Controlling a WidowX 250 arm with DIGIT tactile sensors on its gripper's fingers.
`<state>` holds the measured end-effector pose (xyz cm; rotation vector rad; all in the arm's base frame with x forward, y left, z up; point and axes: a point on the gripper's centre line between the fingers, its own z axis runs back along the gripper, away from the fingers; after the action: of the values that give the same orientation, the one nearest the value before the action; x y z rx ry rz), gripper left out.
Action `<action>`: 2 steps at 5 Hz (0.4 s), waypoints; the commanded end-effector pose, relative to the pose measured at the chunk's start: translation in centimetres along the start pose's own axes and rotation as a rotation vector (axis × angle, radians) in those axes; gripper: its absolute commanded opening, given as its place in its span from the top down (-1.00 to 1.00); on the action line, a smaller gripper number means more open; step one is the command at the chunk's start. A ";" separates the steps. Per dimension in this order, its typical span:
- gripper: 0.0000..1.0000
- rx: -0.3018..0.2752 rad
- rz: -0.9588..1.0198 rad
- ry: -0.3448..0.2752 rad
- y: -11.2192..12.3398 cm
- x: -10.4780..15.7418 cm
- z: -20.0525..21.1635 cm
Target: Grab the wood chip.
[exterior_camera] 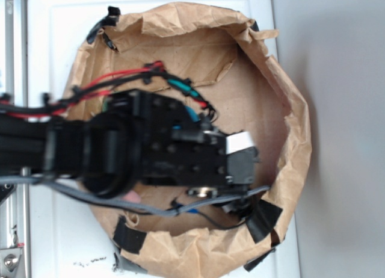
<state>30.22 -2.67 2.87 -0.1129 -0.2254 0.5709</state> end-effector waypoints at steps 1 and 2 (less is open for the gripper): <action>1.00 -0.100 -0.061 0.014 2.6 0.1 8.5; 1.00 -0.088 -0.019 0.049 4.9 2.8 11.4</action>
<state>26.65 2.22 11.87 -0.2001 -0.1453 0.5255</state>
